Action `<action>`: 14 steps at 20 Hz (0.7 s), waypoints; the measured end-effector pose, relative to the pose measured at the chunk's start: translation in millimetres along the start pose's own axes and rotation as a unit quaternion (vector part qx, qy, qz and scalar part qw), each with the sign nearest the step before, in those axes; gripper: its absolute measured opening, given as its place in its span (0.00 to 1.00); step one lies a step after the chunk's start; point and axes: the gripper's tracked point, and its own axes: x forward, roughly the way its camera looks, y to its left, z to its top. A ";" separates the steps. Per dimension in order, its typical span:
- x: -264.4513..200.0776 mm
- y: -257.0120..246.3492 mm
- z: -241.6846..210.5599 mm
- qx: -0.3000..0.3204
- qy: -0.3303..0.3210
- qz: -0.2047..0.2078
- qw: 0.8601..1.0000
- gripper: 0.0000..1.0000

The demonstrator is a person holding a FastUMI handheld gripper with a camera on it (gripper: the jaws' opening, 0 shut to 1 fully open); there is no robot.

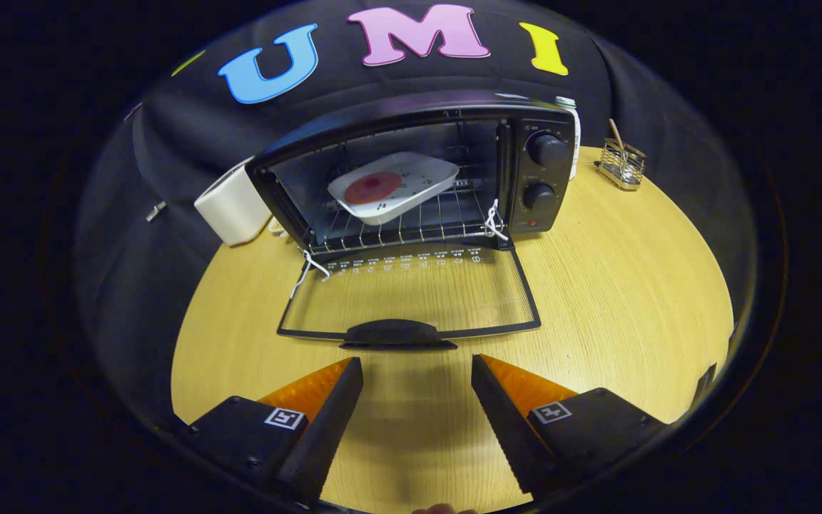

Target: Open the toaster oven, put the food inside, and close the toaster oven door.

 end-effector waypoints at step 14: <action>56.7 -10.3 -15.6 -0.035 0.047 -0.060 0.996 1.00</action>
